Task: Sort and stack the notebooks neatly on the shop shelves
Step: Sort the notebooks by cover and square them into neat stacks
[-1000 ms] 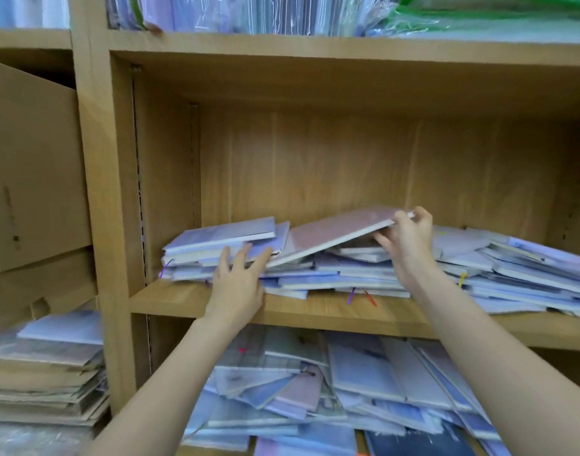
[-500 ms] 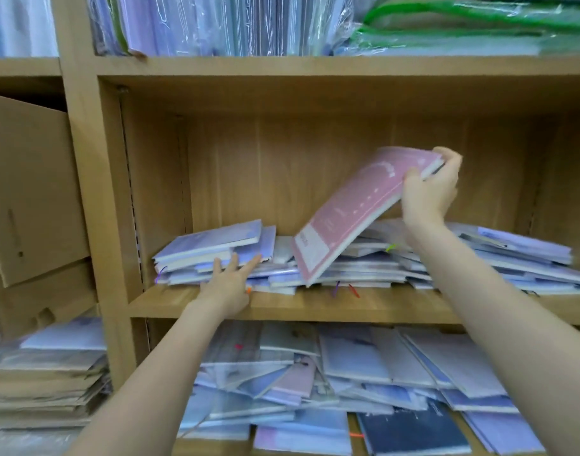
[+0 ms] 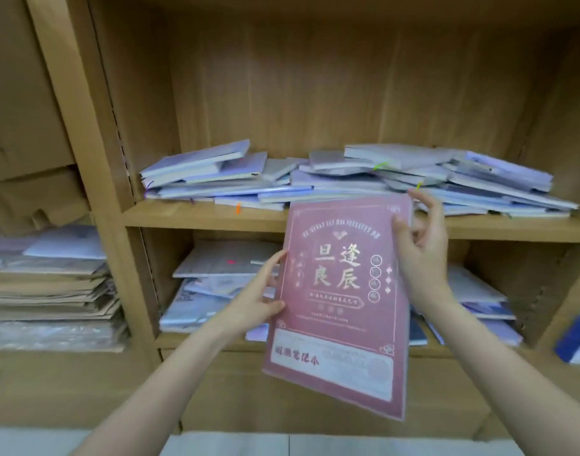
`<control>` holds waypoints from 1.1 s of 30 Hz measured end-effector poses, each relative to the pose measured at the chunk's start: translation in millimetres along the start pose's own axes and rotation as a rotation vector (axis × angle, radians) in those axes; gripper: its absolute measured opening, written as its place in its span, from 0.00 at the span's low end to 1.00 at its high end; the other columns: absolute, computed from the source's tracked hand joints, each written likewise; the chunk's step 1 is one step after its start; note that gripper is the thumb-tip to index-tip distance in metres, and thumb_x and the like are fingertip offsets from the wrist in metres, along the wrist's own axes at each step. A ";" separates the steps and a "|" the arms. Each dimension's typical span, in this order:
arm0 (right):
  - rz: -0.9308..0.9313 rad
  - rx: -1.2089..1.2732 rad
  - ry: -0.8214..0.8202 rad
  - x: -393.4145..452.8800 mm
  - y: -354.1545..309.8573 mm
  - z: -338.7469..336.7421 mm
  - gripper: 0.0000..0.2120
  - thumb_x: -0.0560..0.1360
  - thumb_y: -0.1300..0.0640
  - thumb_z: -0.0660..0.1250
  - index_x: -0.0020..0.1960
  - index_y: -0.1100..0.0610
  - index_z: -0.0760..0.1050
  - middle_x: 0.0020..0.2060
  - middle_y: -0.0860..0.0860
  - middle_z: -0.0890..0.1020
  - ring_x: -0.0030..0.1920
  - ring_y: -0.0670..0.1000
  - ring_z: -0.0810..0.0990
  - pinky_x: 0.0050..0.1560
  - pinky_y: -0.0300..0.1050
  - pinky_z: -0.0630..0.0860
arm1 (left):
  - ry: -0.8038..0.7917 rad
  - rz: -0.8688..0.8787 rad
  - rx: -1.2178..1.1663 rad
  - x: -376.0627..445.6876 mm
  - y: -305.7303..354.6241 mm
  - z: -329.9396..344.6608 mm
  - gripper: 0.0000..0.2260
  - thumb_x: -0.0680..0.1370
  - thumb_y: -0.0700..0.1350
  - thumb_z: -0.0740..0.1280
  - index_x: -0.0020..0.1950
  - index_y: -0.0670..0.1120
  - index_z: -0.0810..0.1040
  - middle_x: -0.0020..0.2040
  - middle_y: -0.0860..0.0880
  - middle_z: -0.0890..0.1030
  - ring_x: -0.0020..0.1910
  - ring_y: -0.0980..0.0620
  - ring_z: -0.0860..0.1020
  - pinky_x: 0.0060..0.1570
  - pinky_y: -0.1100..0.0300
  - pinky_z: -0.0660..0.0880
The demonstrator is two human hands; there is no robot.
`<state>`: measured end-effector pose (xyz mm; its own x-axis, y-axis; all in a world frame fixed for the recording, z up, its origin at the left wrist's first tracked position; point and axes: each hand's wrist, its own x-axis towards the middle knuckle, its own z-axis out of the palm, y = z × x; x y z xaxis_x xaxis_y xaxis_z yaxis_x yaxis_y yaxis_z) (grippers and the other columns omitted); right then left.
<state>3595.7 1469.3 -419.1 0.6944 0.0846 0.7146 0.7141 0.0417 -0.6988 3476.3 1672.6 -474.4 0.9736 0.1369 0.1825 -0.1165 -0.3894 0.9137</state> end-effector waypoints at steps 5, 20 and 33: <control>0.173 -0.132 -0.072 -47.8 57.0 -10.8 0.14 0.78 0.52 0.59 0.62 0.49 0.61 0.31 0.58 0.74 0.27 0.53 0.70 0.29 0.43 0.65 | -0.088 -0.012 -0.053 -10.0 -38.9 7.3 0.32 0.77 0.34 0.63 0.68 0.65 0.55 0.67 0.57 0.67 0.58 0.61 0.74 0.51 0.63 0.76; 0.846 0.129 -0.502 -47.5 149.4 -56.3 0.30 0.73 0.66 0.68 0.69 0.47 0.62 0.58 0.45 0.79 0.55 0.44 0.78 0.54 0.41 0.73 | 0.478 -0.355 -0.566 101.0 -41.8 91.9 0.22 0.80 0.32 0.54 0.73 0.46 0.64 0.50 0.48 0.77 0.40 0.52 0.77 0.37 0.61 0.78; 0.733 -0.125 -0.180 13.8 221.9 -55.4 0.28 0.75 0.63 0.67 0.72 0.53 0.61 0.62 0.52 0.76 0.59 0.54 0.77 0.63 0.54 0.72 | 0.212 -0.311 0.131 178.6 -65.1 116.0 0.22 0.77 0.34 0.62 0.71 0.41 0.66 0.63 0.47 0.74 0.58 0.51 0.74 0.49 0.70 0.69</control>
<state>3768.7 1424.5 -562.6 0.9769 0.2087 0.0457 0.0884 -0.2000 -0.9758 3680.6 1616.8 -543.4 0.8949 0.4462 -0.0120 0.2167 -0.4107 0.8856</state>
